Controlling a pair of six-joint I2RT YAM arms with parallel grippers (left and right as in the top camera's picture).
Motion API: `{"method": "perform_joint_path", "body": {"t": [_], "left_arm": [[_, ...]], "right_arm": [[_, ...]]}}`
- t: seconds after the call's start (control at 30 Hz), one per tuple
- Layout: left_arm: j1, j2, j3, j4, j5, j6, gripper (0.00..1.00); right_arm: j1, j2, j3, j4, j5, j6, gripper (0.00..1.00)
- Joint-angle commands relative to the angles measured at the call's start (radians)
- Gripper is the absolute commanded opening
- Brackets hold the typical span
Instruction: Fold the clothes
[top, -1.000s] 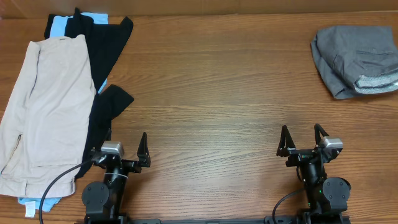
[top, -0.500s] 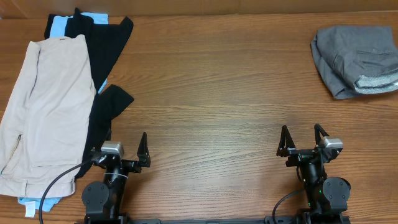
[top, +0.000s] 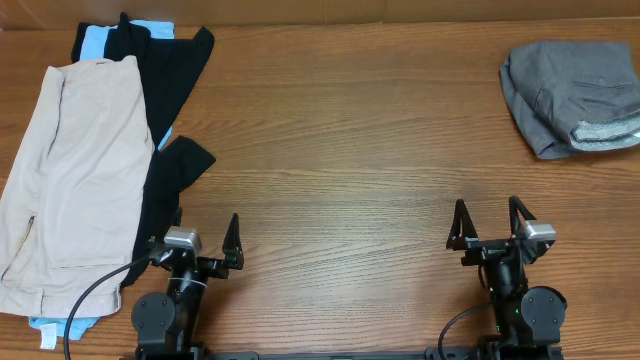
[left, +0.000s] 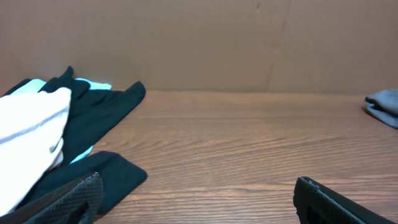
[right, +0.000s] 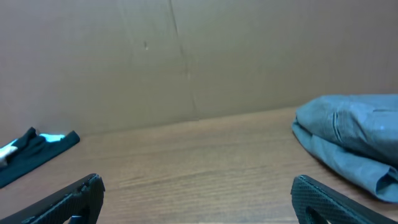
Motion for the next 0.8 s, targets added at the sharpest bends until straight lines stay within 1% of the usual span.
{"method": "perform_joint_path", "body": {"t": [0.0, 0.23, 0.37, 0.47, 0.63, 0.77], "left_arm": [[0.006, -0.011, 0.002, 0.016, 0.042, 0.000, 1.00], [0.006, -0.006, 0.071, -0.026, 0.041, 0.001, 1.00], [0.006, 0.042, 0.143, -0.076, 0.042, 0.001, 1.00], [0.006, 0.117, 0.202, -0.090, 0.042, 0.001, 1.00], [0.006, 0.302, 0.325, -0.094, 0.085, 0.001, 1.00], [0.006, 0.487, 0.492, -0.180, 0.101, 0.001, 1.00]], "right_arm": [[0.005, -0.012, -0.010, 0.026, 0.008, -0.001, 1.00], [0.005, -0.012, 0.001, 0.027, -0.041, 0.000, 1.00], [0.005, -0.012, 0.042, 0.006, -0.047, 0.000, 1.00], [0.005, -0.011, 0.080, -0.018, -0.047, 0.000, 1.00], [0.005, 0.014, 0.174, -0.094, -0.048, -0.001, 1.00], [0.005, 0.085, 0.269, -0.162, -0.051, -0.001, 1.00]]}}
